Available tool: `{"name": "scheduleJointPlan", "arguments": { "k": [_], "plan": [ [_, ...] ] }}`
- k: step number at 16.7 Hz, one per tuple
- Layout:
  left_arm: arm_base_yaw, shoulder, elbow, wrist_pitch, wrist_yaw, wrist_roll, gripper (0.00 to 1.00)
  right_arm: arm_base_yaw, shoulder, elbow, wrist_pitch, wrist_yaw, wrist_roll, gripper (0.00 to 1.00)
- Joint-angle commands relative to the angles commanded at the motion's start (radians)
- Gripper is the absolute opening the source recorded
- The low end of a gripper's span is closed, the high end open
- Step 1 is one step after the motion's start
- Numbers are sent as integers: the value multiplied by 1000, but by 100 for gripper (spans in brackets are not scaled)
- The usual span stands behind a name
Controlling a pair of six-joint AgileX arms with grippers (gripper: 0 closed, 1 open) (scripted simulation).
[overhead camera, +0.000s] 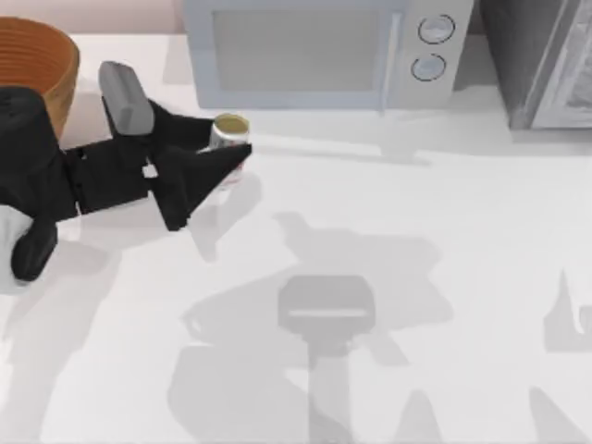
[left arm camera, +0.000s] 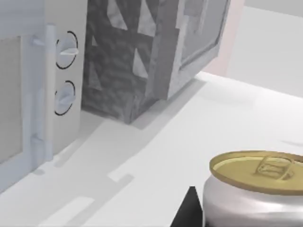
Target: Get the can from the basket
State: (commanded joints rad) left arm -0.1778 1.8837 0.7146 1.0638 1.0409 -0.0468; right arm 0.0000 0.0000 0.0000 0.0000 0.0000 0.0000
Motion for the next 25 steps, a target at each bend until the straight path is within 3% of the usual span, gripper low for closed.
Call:
{"name": "scheduleJointPlan", "arguments": {
  "k": [4,7,10,15,25],
  "plan": [
    [-36,339,149,205,196,37,0,0,0,0,0,0,0,100],
    [-53,511,233,319,293,71,0,0,0,0,0,0,0,100],
    [-60,593,278,373,336,92,0,0,0,0,0,0,0,100],
    [-61,601,282,377,340,94,0,0,0,0,0,0,0,100],
    [-61,601,282,377,340,94,75,0,0,0,0,0,0,100]
  ]
}}
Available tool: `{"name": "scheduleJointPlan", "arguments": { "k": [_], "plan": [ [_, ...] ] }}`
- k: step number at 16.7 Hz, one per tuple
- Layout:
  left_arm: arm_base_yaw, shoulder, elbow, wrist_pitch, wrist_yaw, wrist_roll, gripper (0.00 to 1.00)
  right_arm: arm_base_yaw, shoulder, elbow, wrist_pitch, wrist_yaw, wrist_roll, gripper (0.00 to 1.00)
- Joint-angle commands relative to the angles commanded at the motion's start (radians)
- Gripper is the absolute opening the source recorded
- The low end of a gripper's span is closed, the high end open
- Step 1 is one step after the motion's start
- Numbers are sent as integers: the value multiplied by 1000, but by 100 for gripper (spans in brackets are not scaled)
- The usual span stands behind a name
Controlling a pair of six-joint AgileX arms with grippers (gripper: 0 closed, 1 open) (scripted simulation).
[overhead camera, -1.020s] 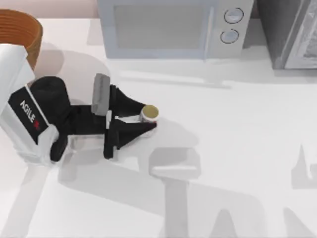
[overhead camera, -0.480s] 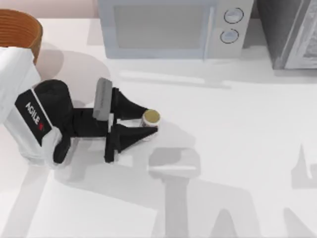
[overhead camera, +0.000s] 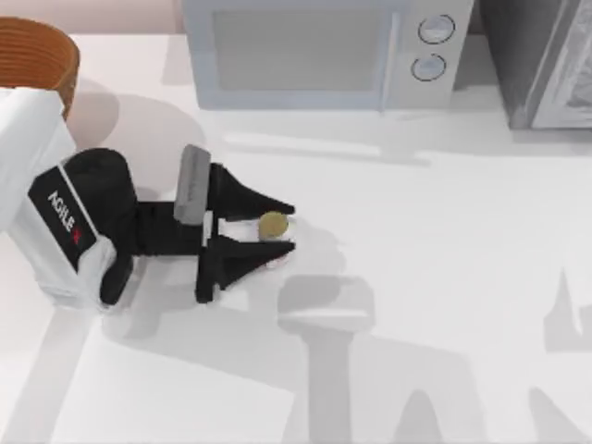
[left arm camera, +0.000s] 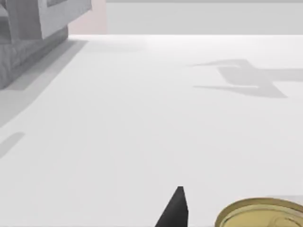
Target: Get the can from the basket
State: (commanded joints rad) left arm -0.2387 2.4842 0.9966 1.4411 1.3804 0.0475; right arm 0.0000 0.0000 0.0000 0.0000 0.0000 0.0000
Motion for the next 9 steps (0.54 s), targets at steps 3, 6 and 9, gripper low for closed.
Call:
{"name": "scheduleJointPlan", "arguments": {
  "k": [3,6,9],
  "plan": [
    [0,0,0,0,0,0,98,0,0,0,0,0,0,100],
    [0,0,0,0,0,0,100,0,0,0,0,0,0,100],
    [0,0,0,0,0,0,100,0,0,0,0,0,0,100]
  ]
}}
